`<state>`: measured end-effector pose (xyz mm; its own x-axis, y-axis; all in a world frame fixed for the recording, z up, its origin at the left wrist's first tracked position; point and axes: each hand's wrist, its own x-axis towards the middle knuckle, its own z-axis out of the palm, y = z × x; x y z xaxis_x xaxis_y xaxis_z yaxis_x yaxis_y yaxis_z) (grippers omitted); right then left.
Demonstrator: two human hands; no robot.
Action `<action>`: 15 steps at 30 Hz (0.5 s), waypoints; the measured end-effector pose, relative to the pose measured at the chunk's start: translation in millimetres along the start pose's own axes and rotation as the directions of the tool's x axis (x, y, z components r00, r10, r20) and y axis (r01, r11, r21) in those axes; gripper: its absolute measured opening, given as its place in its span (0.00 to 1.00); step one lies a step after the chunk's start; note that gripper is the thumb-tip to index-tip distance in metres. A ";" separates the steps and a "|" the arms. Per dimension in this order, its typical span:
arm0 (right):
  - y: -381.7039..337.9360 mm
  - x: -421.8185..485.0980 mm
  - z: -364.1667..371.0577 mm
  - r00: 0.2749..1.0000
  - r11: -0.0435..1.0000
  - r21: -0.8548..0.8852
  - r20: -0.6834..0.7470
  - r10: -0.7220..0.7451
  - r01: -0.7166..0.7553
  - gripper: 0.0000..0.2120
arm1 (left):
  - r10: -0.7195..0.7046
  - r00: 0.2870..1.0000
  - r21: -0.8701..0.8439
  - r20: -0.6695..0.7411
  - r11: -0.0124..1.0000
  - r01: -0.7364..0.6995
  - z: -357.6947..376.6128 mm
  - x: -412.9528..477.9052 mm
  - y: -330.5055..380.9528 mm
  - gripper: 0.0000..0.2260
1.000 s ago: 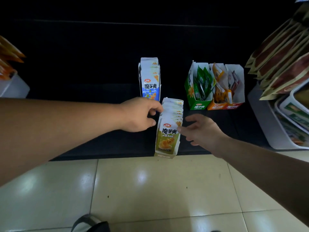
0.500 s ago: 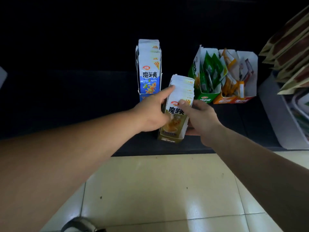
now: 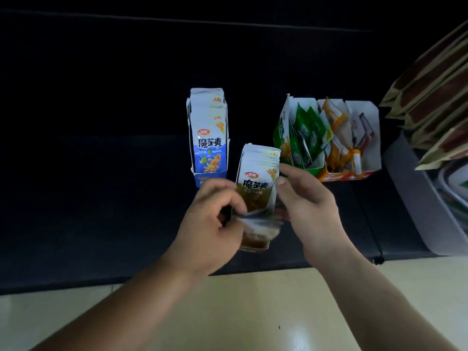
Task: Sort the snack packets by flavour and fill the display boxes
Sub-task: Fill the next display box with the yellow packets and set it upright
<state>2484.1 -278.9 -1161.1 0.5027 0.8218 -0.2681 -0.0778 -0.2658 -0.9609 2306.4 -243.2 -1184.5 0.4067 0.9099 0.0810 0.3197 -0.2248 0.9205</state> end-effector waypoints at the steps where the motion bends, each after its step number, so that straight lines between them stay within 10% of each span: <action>1: -0.1 1.7 0.3 1.000 1.000 -0.022 0.009 -0.013 0.013 0.12 | -0.003 1.000 0.005 0.007 1.000 0.003 1.3 -3.4 -1.9 0.12; 15: -1.7 6.4 -3.7 0.989 0.993 -0.075 0.126 -0.076 0.086 0.07 | 0.062 0.997 -0.019 0.053 0.998 -0.061 0.1 6.1 11.9 0.09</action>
<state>2490.6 -275.1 -1161.0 0.3946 0.8966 -0.2012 0.0304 -0.2316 -0.9723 2312.7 -240.3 -1173.0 0.4708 0.8744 0.1177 0.2778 -0.2735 0.9209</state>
